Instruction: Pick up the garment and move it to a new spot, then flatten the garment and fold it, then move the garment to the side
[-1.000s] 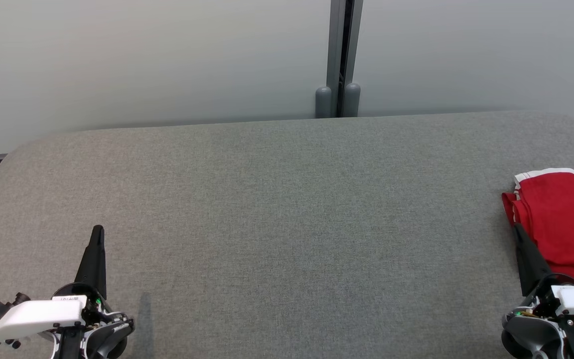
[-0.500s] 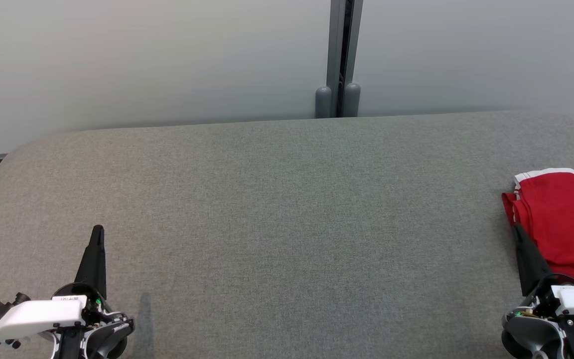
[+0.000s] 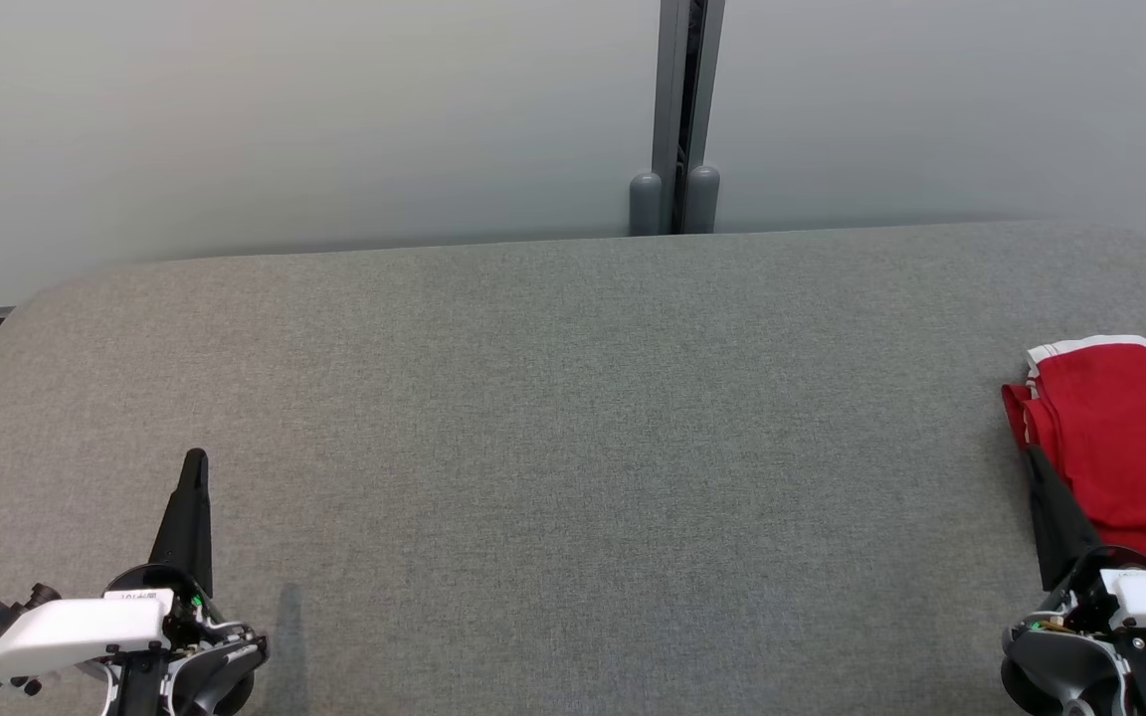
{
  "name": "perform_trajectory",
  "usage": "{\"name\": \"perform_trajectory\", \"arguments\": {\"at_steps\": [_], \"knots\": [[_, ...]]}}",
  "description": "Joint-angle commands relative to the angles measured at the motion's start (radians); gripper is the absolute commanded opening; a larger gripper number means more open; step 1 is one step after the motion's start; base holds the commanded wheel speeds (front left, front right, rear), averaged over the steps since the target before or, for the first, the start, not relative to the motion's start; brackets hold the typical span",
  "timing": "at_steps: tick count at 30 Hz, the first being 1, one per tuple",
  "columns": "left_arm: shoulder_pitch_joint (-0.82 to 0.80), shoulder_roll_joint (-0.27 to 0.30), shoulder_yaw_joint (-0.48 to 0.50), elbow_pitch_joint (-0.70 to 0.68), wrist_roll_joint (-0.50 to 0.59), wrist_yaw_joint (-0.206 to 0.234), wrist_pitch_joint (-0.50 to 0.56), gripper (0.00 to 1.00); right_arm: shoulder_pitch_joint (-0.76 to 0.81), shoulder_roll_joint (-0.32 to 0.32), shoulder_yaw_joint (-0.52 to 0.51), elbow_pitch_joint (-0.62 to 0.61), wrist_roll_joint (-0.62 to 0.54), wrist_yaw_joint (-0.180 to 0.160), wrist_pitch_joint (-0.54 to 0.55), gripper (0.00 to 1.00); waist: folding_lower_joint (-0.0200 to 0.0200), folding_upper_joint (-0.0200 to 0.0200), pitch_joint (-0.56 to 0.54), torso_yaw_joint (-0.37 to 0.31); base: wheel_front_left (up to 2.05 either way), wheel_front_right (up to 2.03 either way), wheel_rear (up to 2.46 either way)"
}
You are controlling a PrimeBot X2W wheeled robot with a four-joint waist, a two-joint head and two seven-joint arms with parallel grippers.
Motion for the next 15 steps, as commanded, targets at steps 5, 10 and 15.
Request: {"name": "perform_trajectory", "arguments": {"at_steps": [5, 10, 15], "knots": [[-0.013, 0.005, 0.004, -0.003, -0.001, -0.004, 0.003, 0.0, 0.009, -0.009, -0.001, -0.003, 0.003, 0.0, 0.003, 0.0, 0.0, -0.0001, 0.0, 0.0, 0.0, 0.0, 0.0], [-0.013, 0.005, 0.004, -0.003, -0.001, -0.004, 0.003, 0.0, 0.009, -0.009, -0.001, -0.003, 0.003, 0.0, 0.003, 0.0, 0.0, -0.0001, 0.0, 0.0, 0.0, 0.0, 0.0], [-0.013, 0.005, 0.004, -0.003, -0.001, -0.004, 0.003, 0.0, 0.009, -0.009, -0.001, -0.003, 0.003, 0.0, 0.003, 0.0, 0.0, -0.0001, 0.0, 0.0, 0.0, 0.0, 0.0]]}}
